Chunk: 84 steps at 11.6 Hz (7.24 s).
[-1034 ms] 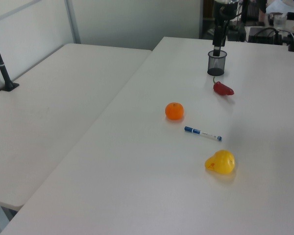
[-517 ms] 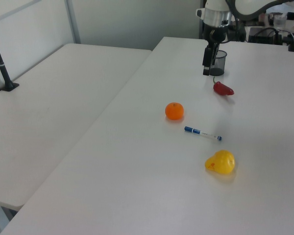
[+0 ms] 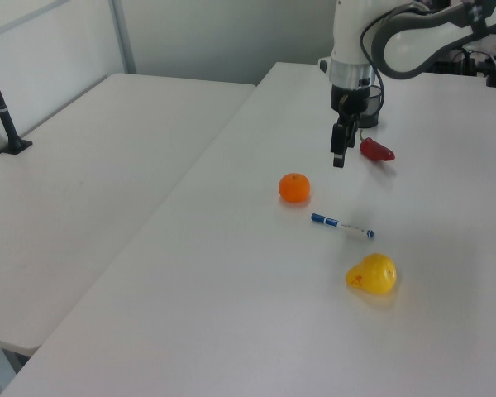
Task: Place marker
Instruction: 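Move the gripper over the blue-capped marker and lower onto it, then close the gripper on the marker, then lift the marker and carry it toward the black mesh pen cup, then lower the marker into the pen cup and open the gripper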
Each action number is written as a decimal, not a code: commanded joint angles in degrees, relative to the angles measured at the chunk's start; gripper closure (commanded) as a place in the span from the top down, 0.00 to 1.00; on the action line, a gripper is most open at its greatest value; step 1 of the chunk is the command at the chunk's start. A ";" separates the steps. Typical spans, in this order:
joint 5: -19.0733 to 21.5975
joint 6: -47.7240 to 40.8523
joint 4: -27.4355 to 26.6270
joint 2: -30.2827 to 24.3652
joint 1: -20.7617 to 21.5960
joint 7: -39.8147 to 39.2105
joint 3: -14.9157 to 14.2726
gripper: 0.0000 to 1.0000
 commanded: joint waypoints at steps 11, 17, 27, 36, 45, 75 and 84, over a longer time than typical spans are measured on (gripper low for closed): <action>-6.42 8.29 -0.86 10.44 5.64 10.35 -0.28 0.65; -6.60 8.73 -1.39 11.50 5.73 11.76 0.95 0.57; -8.35 7.77 -1.74 9.75 5.20 11.67 0.95 0.00; -1.16 -10.14 5.46 -4.91 -0.94 2.99 0.52 0.00; 2.45 -12.28 7.75 -10.91 -3.23 -12.30 -8.88 0.00; 1.67 46.09 -0.07 9.03 -19.06 -15.22 -16.80 0.00; 1.66 46.09 -1.04 10.62 -19.67 -17.51 -16.80 0.12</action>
